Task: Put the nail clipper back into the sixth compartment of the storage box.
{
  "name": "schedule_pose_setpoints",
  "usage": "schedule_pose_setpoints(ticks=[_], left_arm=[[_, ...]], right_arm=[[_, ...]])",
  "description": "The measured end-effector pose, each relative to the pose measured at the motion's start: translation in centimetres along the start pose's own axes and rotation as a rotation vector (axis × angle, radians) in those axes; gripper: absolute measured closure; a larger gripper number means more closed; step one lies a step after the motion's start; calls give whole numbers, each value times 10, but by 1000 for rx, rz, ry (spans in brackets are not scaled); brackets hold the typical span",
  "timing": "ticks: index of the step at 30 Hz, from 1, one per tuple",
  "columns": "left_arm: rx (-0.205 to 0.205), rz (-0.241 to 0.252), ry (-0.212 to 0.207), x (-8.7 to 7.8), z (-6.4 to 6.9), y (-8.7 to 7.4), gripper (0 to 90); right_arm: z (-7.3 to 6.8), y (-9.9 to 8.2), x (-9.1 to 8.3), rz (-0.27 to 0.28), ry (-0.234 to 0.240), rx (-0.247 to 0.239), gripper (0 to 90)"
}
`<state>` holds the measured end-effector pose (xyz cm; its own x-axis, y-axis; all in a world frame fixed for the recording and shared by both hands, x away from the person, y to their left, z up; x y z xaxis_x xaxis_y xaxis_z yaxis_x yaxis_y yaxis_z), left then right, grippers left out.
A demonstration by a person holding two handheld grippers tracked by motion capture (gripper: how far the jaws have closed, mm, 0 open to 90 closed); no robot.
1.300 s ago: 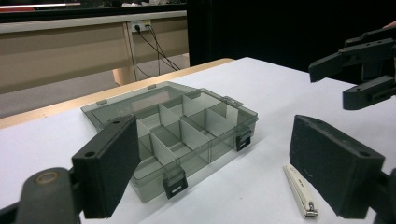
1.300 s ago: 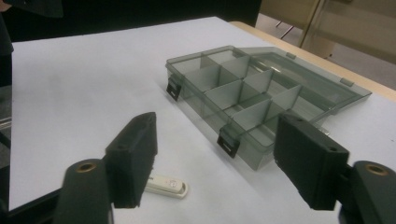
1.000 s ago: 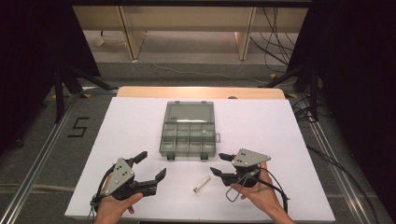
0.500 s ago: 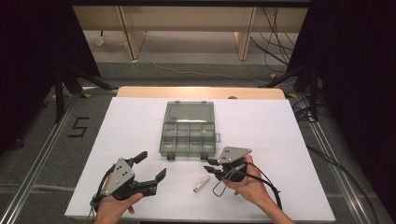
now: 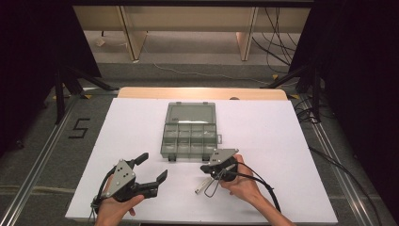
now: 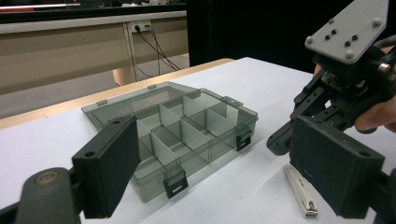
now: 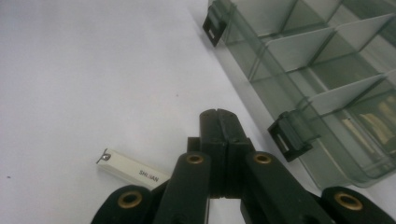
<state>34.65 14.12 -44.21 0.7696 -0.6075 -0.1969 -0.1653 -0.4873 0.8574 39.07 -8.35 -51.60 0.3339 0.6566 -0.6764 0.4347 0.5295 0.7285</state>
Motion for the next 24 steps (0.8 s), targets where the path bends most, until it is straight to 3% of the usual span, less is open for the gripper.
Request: schedule_pose_setpoints(ticks=[14,24], left_arm=[[2,-1,-2,0,0,0,158],[-2,1,0,-1,0,0,158]], right_arm=[[0,-13,14,-95,-2,-21,900],[0,-17,11,-149,-1,-42,900]])
Point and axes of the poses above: each handheld gripper's, and its own axes: x roughly forward along the jaws, y roughly out of its top, z roughly to its right, the point moved 7 cm from there along x, roughly forward along the jaws, and after that the axes turned 15 degrees about x, right-handed, at the moved point
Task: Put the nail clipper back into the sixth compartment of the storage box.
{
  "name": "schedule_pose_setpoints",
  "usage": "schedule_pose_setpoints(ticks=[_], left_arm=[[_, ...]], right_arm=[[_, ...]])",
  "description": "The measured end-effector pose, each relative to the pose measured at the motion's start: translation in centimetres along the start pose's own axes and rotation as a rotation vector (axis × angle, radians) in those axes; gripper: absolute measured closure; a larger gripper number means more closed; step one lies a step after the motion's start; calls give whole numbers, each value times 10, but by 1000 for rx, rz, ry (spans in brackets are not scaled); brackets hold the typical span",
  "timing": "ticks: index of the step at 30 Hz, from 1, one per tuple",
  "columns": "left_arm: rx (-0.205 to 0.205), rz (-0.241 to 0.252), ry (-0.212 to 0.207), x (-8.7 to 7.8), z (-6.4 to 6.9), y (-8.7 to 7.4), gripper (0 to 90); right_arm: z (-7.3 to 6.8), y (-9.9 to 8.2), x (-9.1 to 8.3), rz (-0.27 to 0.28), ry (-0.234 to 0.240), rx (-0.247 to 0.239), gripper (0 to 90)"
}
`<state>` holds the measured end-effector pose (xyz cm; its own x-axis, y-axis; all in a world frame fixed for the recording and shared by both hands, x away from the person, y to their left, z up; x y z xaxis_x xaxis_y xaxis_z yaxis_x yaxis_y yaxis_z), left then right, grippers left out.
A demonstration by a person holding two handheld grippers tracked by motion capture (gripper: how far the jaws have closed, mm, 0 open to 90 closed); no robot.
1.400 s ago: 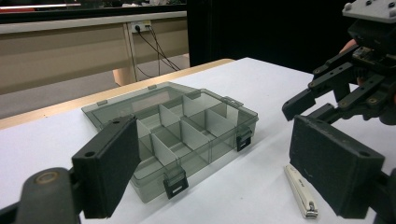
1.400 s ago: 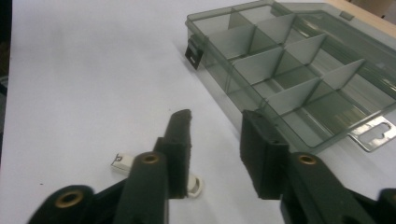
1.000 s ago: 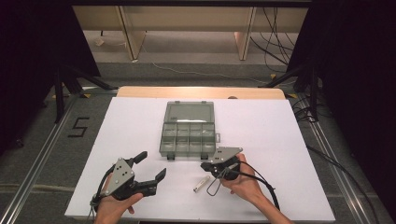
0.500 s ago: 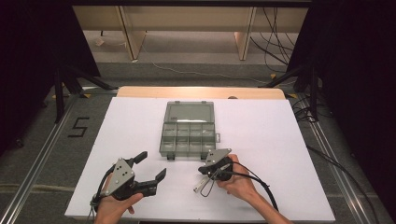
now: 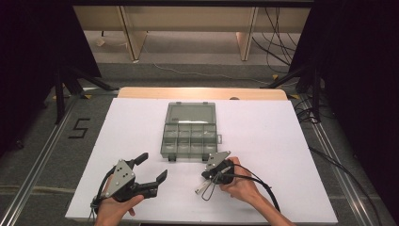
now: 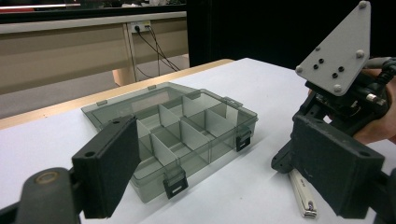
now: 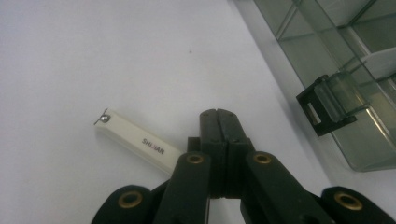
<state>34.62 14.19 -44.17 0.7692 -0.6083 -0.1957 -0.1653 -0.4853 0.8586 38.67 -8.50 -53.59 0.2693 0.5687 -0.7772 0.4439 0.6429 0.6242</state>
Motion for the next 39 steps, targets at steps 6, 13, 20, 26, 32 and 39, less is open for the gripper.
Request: schedule_pose_setpoints(ticks=[6,13,20,26,32,39], left_arm=[[0,2,0,-1,0,0,158],[-5,3,2,-1,0,1,158],[-5,4,2,-1,1,1,158],[-2,11,-1,-1,0,2,158],[-2,1,0,-1,1,1,158],[2,1,-1,0,0,1,158]], right_arm=[[-4,-5,-4,-39,8,-8,900],[-11,-14,-12,-73,20,-18,900],[-15,-20,-17,-92,29,-30,900],[-12,-17,-21,-73,19,-29,870],[-19,-6,-29,-29,57,-21,537],[-26,-6,-25,-86,44,-61,357]])
Point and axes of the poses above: each handheld gripper's, and its own axes: x roughly forward along the jaws, y roughly out of its top, z roughly to its right, the point moved 7 cm from there along x, roughly forward along the jaws, and after that the axes turned 15 degrees about x, right-handed, at the moved point
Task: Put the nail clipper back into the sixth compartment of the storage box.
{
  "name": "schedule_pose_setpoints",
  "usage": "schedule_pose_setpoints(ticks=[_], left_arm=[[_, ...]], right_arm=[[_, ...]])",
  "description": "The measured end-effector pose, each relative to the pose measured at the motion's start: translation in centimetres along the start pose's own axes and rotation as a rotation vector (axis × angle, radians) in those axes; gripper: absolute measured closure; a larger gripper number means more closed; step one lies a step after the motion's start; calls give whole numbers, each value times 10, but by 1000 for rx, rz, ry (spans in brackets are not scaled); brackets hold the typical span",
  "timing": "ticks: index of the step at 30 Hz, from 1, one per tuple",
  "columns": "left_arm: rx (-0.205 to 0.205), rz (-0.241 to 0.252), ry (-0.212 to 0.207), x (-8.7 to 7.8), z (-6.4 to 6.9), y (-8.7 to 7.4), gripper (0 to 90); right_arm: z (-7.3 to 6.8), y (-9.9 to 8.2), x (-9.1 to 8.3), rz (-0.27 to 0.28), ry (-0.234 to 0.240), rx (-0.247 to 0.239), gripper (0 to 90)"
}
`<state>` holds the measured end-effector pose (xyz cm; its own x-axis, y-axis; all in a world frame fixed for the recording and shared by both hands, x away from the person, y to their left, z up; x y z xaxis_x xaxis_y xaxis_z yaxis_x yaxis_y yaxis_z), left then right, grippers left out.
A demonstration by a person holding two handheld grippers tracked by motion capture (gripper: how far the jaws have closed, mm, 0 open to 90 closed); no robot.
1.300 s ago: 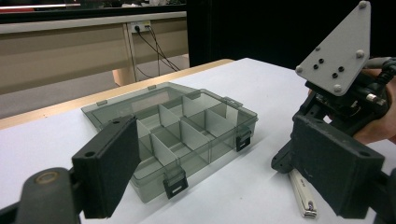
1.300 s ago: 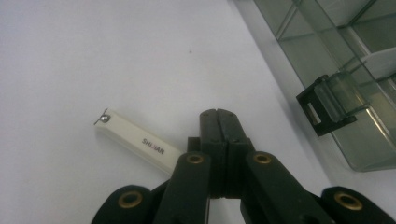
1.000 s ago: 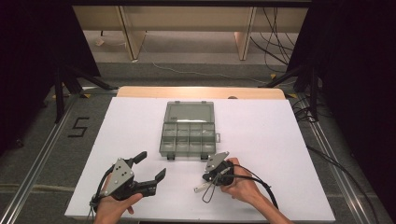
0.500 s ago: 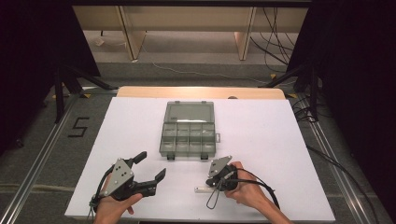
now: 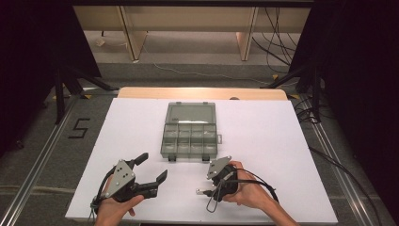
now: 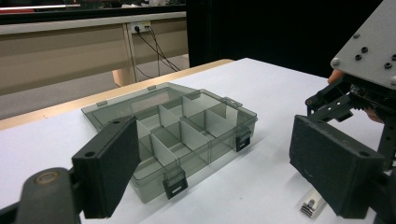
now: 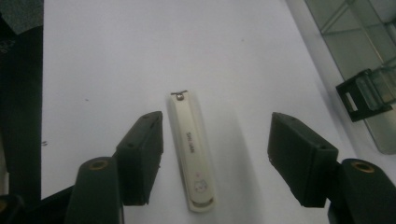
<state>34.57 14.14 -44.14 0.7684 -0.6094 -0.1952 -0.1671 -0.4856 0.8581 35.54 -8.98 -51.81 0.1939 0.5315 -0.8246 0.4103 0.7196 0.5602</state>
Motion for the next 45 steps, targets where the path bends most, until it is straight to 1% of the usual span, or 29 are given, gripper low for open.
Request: schedule_pose_setpoints(ticks=[3,5,8,10,11,12,13,14,17,21,22,23,26,27,28,31,33,35,37,38,40,41,43,44,45], left_arm=[[0,0,0,0,0,0,158],[-2,0,1,0,0,0,157],[-1,-1,1,0,0,0,157],[1,0,0,0,0,0,157],[1,0,0,0,0,0,158],[0,0,0,0,0,0,158],[0,0,0,0,0,0,157],[1,0,1,0,0,0,158],[-3,-4,7,-1,-2,-1,158],[-4,-3,7,-1,-1,-1,158],[-4,-3,7,-1,-1,-1,158],[-4,-2,5,-1,-1,-1,158],[-2,-3,5,0,-1,-1,158],[-1,-3,5,0,-1,-1,158],[-2,-3,5,0,-1,-1,158],[-2,-4,5,0,-1,-1,158],[-1,-4,5,0,-1,-1,158],[3,6,4,1,-2,-1,158],[0,-7,6,0,-1,-2,158],[0,-7,6,0,-1,-2,158],[3,-10,6,0,-2,-2,158],[1,-7,6,0,-1,-2,158],[-1,-6,7,0,-1,-2,158],[4,5,6,1,-2,-1,158],[2,-6,6,0,-2,-2,158]], right_arm=[[-3,1,1,-14,3,-8,347],[-7,4,4,-37,11,-23,345],[-8,5,6,-60,6,-38,350],[-9,6,8,-77,3,-57,372],[-9,6,8,-77,3,-57,372],[-11,6,9,-92,12,-70,395],[-12,7,10,-98,22,-68,406],[-12,7,11,-102,22,-75,415],[-13,7,12,-129,14,-78,467],[-14,6,15,-154,22,-85,549],[-14,6,15,-154,22,-85,549],[-15,5,16,-170,18,-87,581],[-16,5,17,-182,32,-85,629],[-16,5,17,-182,32,-85,629],[-16,6,17,-187,37,-101,637],[-15,6,18,-198,36,-104,659],[-14,5,18,-206,32,-103,661],[-13,5,18,-213,37,-99,670],[-14,6,19,-219,43,-96,688],[-14,6,19,-230,40,-94,705],[-14,7,19,-240,41,-101,708],[-15,8,20,-257,38,-98,724],[-15,9,20,-261,35,-105,732],[-15,9,21,-273,36,-103,738],[-16,10,21,-275,38,-99,741]])
Point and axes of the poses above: each handheld gripper's, and its own axes: x roughly forward along the jaws, y roughly out of its top, z roughly to its right, the point moved 7 cm from there along x, roughly forward along the jaws, and after that the axes turned 15 degrees about x, right-handed, at the moved point
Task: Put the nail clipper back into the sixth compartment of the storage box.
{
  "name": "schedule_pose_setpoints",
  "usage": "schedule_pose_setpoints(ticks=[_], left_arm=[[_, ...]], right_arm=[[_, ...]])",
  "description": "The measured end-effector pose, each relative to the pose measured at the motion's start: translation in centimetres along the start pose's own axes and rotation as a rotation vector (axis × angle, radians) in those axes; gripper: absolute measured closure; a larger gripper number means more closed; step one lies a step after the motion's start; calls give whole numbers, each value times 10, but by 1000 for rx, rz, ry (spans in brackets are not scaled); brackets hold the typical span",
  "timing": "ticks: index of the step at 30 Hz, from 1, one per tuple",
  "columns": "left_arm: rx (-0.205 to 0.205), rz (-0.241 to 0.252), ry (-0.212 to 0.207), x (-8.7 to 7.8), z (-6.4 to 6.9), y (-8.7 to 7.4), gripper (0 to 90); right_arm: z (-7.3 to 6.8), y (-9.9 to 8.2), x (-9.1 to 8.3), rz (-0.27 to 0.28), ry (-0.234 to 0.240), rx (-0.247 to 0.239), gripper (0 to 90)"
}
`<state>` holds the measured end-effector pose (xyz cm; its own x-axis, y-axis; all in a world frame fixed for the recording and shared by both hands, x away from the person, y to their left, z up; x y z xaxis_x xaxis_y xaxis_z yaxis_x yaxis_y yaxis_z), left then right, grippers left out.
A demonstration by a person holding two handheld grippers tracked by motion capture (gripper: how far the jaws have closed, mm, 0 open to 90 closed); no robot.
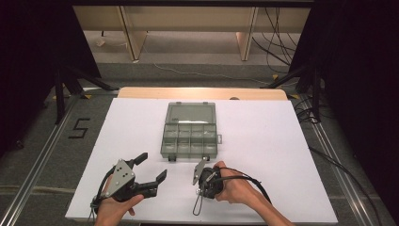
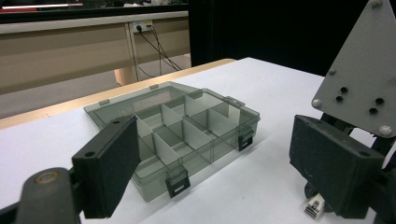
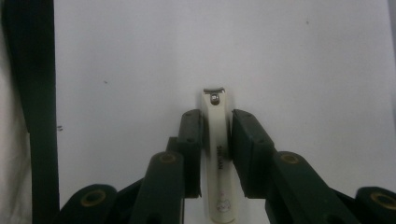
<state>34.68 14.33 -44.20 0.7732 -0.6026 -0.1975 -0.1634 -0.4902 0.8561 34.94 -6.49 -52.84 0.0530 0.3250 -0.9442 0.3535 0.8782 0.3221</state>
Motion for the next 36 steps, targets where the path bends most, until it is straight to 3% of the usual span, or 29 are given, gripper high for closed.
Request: schedule_pose_setpoints(ticks=[16,21,23,30,36], left_arm=[[-4,2,1,0,0,0,158],[-4,2,2,0,0,0,158],[-5,1,2,-1,0,0,158],[-5,1,3,0,0,0,158],[-5,1,3,0,0,0,158]], right_arm=[[-2,3,-2,-13,-14,0,771],[-1,6,-10,27,-10,10,771],[1,9,-16,62,20,18,771],[7,16,-28,162,46,52,771],[11,22,-40,244,28,61,771]])
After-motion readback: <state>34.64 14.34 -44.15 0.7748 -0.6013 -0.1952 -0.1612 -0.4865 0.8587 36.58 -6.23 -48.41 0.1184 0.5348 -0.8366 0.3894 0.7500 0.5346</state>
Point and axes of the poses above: each handheld gripper's, and its own axes: x roughly forward along the jaws, y roughly out of its top, z roughly to its right, the point moved 7 cm from there along x, roughly forward along the jaws, and after that the axes turned 15 degrees about x, right-handed, at the moved point
